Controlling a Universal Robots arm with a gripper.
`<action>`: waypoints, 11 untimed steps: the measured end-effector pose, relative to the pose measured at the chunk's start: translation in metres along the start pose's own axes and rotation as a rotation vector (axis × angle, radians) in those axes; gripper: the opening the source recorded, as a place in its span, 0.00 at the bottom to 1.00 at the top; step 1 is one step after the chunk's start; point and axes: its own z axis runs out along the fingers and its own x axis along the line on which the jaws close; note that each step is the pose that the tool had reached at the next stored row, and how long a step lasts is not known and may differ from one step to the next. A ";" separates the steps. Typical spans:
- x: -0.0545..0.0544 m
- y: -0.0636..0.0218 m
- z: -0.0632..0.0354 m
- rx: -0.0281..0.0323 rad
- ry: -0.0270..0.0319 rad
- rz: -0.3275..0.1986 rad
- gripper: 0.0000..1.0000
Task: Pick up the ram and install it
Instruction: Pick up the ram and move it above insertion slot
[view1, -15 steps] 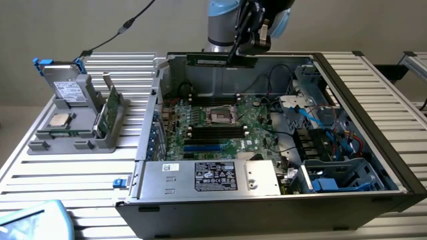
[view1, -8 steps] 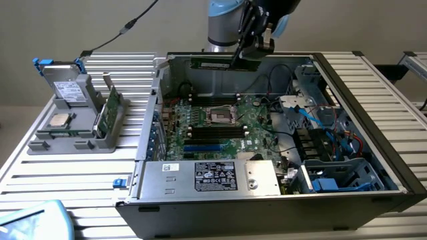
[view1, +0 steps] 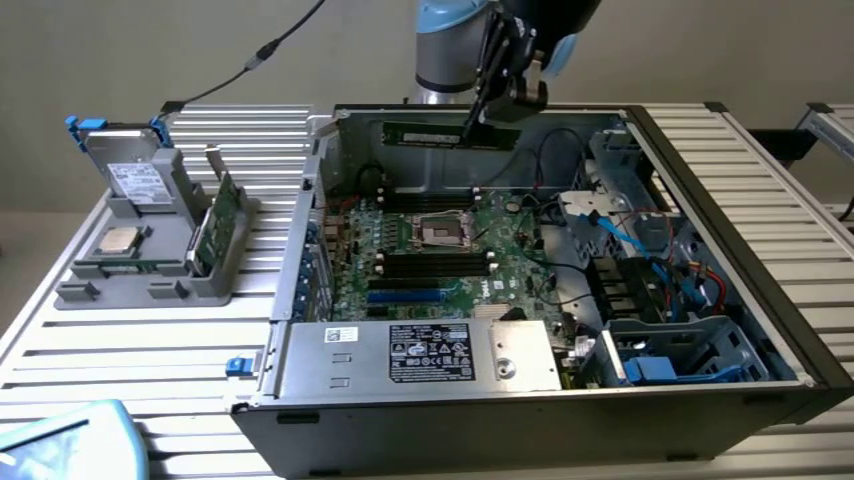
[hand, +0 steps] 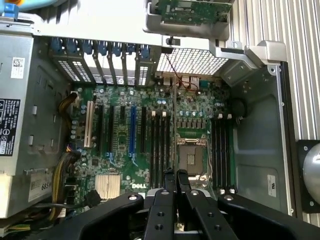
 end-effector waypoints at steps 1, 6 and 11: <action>-0.001 -0.0004 0.0017 0.0000 0.0019 0.000 0.13; -0.003 -0.0022 0.0085 -0.0002 0.0168 0.004 0.13; -0.003 -0.0032 0.0123 -0.0010 0.0481 0.011 0.13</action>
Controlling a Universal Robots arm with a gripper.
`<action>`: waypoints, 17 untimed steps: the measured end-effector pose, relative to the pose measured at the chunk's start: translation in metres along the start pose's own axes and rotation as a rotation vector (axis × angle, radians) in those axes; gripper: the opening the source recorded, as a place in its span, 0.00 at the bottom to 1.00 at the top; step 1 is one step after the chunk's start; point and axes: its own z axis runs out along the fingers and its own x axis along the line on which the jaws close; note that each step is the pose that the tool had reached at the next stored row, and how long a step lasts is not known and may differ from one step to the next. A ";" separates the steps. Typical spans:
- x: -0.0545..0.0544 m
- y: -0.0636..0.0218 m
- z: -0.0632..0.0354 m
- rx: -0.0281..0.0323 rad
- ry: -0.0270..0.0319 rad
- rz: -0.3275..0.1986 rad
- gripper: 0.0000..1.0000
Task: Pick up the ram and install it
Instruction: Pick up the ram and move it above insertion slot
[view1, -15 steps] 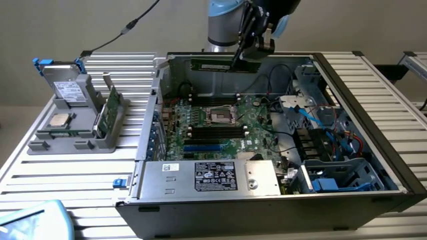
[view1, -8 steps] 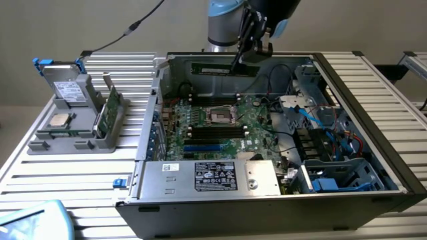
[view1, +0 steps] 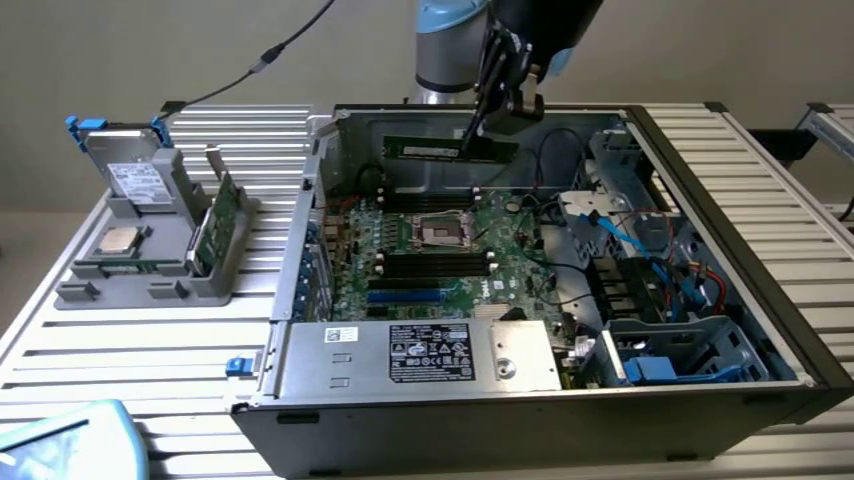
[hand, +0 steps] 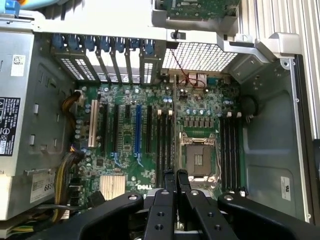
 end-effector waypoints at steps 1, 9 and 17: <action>0.000 -0.0003 0.0010 0.0001 0.0050 0.001 0.13; -0.004 -0.0024 0.0119 0.0074 0.0171 0.004 0.13; -0.009 0.0008 0.0210 0.0364 0.0224 0.003 0.13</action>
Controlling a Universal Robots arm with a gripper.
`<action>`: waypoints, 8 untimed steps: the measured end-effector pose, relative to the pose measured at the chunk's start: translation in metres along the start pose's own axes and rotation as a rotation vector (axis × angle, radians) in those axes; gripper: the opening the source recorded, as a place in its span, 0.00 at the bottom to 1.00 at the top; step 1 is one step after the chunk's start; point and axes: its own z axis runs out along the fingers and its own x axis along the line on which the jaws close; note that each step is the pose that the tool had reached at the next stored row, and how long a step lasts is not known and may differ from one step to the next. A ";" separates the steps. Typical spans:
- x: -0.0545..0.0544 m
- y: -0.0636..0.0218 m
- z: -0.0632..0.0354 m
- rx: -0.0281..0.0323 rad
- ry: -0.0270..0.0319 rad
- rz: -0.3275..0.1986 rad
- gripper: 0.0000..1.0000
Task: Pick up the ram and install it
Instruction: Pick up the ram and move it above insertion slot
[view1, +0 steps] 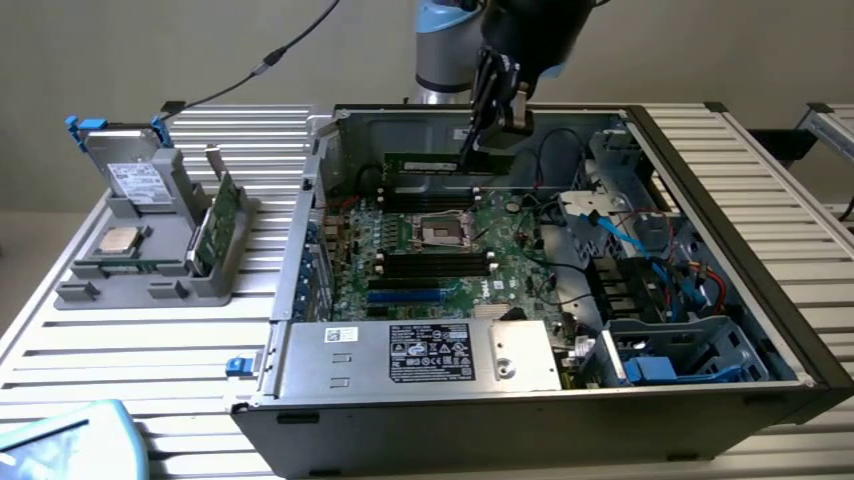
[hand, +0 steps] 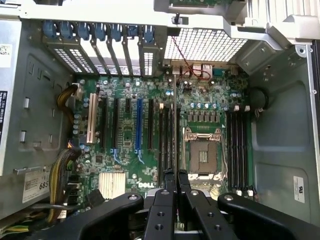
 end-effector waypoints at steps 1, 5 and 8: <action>-0.001 0.0008 0.0014 0.0030 0.0008 0.000 0.13; -0.002 0.0040 0.0063 0.0144 0.0045 0.000 0.13; -0.003 0.0041 0.0078 0.0169 0.0058 0.000 0.13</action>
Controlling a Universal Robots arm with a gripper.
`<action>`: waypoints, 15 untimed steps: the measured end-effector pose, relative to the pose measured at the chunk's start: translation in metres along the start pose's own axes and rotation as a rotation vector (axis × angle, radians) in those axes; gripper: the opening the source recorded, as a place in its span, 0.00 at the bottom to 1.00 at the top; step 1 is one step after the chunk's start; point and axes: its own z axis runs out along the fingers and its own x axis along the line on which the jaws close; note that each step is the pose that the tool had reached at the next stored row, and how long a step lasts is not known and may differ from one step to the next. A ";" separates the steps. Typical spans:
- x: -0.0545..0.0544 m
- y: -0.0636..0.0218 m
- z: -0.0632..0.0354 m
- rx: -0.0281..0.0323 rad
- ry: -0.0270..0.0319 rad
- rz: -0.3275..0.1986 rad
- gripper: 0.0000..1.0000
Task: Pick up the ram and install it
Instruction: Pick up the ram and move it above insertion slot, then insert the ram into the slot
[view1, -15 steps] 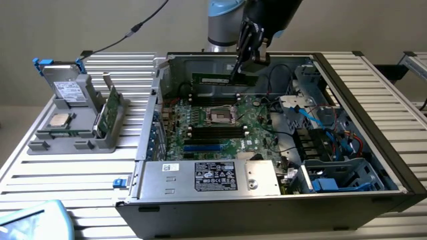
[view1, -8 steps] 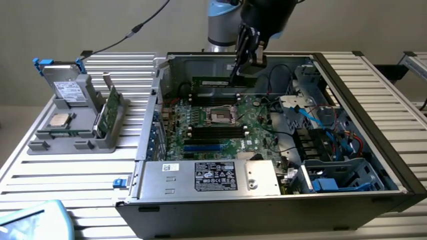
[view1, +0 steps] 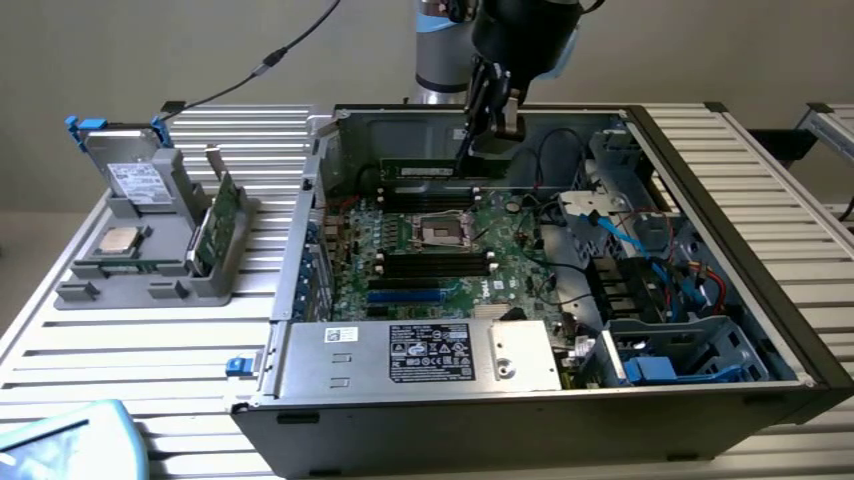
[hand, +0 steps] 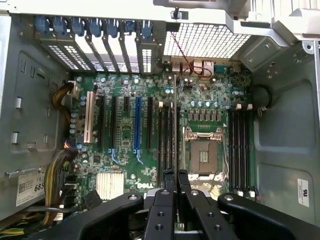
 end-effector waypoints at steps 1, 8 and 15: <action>0.000 0.0000 0.0000 0.0000 0.0002 0.000 0.13; 0.000 0.0000 0.0000 0.0000 0.0002 0.000 0.13; 0.000 0.0000 0.0000 0.0000 0.0003 0.000 0.13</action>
